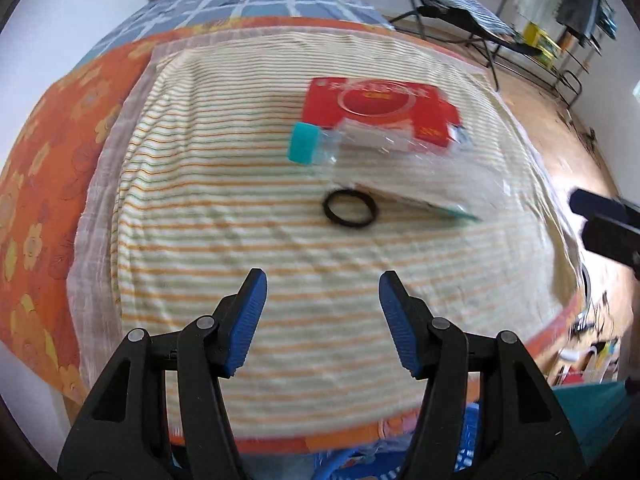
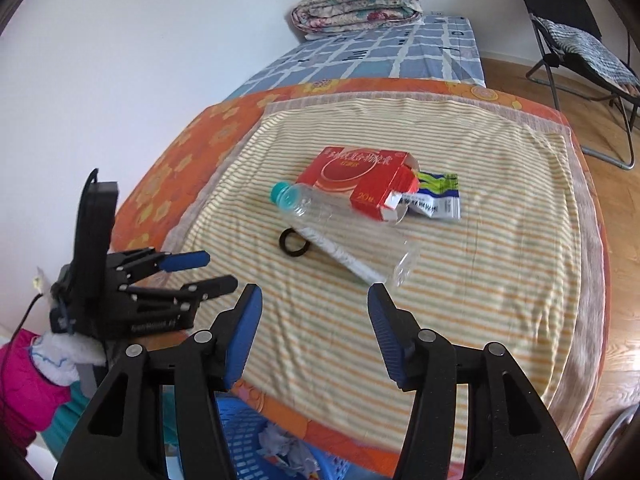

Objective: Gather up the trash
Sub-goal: 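Move both tools back over the bed toward the remaining trash, then grasp the black hair tie with the left gripper while the right gripper grasps the clear plastic bottle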

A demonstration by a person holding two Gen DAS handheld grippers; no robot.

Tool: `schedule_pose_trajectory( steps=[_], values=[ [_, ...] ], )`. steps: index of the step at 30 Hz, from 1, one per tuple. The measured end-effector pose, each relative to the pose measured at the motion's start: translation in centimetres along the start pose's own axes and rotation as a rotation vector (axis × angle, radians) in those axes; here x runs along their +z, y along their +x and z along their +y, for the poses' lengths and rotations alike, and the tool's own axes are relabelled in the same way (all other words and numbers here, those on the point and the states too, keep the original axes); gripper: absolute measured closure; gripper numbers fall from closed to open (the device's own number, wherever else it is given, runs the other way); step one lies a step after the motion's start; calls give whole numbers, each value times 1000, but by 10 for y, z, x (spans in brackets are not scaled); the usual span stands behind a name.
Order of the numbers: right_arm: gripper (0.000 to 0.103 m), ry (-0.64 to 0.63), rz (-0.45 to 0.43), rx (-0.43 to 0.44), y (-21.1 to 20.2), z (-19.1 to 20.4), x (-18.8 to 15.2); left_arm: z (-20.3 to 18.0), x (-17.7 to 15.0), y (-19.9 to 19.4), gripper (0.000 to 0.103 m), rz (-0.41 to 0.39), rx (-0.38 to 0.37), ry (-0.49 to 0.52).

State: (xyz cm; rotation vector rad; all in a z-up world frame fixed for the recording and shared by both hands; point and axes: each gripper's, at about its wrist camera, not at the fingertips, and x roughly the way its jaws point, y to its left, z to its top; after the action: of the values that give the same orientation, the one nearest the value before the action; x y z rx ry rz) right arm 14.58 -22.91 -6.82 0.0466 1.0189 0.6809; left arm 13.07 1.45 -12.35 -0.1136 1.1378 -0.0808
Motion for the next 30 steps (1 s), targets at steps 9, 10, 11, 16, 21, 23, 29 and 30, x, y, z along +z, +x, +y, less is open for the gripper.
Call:
schedule_pose_trajectory(
  steps=[9, 10, 11, 16, 21, 23, 29, 30],
  values=[
    [49, 70, -8, 10, 10, -13, 19, 21, 34, 38, 43, 40, -59, -143],
    [49, 69, -6, 7, 12, -14, 21, 22, 36, 42, 43, 46, -55, -144],
    [49, 68, -5, 5, 13, -14, 21, 22, 38, 47, 43, 55, -53, -144],
    [49, 64, 0, -2, 19, -16, 25, 19, 40, 60, 48, 75, -48, -147],
    [49, 73, -3, -9, 25, -23, 31, 13, 43, 64, 60, 52, -7, -119],
    [49, 78, -2, -12, 28, -24, 33, 13, 46, 67, 70, 45, 15, -107],
    [49, 48, 29, -18, 44, -19, 40, 17, 50, 69, 96, 28, 34, -92],
    [49, 33, 37, -23, 48, -17, 41, 19, 50, 69, 96, 28, 36, -94]
  ],
)
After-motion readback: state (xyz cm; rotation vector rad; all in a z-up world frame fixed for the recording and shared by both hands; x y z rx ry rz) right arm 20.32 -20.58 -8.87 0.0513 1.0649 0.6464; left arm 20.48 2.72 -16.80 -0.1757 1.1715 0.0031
